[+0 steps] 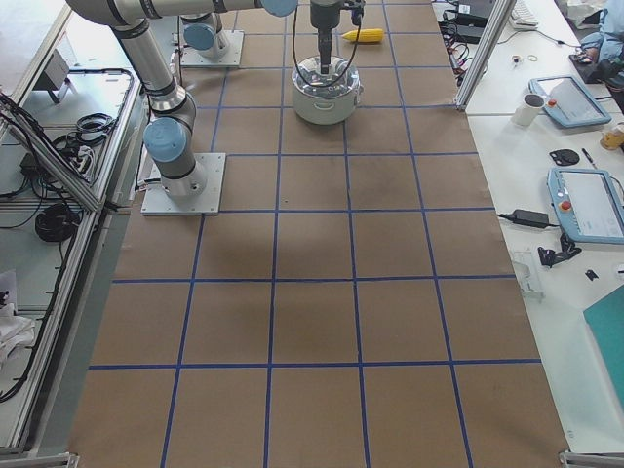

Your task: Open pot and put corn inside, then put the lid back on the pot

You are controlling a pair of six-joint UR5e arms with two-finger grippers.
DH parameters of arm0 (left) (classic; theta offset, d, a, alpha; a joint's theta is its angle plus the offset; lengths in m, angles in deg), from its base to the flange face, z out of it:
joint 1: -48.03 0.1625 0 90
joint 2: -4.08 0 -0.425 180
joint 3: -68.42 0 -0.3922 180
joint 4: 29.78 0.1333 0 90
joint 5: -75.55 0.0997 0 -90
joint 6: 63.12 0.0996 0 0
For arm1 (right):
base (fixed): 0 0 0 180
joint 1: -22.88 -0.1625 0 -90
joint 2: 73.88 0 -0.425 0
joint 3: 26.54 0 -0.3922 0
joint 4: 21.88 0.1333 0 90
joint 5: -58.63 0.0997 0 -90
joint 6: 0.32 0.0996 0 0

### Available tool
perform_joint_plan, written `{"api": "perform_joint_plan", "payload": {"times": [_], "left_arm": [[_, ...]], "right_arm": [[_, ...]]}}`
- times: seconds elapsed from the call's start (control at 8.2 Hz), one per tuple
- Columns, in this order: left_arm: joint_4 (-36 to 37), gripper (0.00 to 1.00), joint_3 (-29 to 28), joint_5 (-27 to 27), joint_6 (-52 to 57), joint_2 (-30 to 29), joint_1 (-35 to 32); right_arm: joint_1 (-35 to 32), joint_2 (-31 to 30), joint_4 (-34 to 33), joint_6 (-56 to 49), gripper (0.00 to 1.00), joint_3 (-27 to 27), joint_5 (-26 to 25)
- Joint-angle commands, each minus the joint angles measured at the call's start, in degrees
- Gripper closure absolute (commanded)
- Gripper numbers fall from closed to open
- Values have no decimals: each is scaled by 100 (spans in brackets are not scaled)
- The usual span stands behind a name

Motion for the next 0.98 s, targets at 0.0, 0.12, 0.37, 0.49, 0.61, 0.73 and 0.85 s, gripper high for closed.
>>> {"api": "perform_joint_plan", "payload": {"times": [0.0, 0.12, 0.37, 0.49, 0.61, 0.73, 0.85], "left_arm": [[82, 0, -29, 3, 41, -37, 73], [291, 0, -21, -5, 250, -107, 291], [714, 0, -30, -31, 1003, -457, 1202], [854, 0, -38, -32, 1330, -634, 1494], [1378, 0, 22, -32, 1368, -766, 1549], [1827, 0, 40, -23, 1603, -1028, 1558], [2092, 0, 41, -58, 1684, -1379, 1559]], "right_arm": [[-1, 12, 1, -20, 0, 0, -10], [8, 12, 9, -29, 0, 0, -37], [43, 56, -43, -11, 0, -96, -37], [17, 117, -78, 6, 0, -201, -20], [-10, 396, -52, 67, 0, -515, -45], [-123, 599, -26, 233, 0, -919, -54], [-411, 827, -34, 757, 0, -1001, 24]]}}
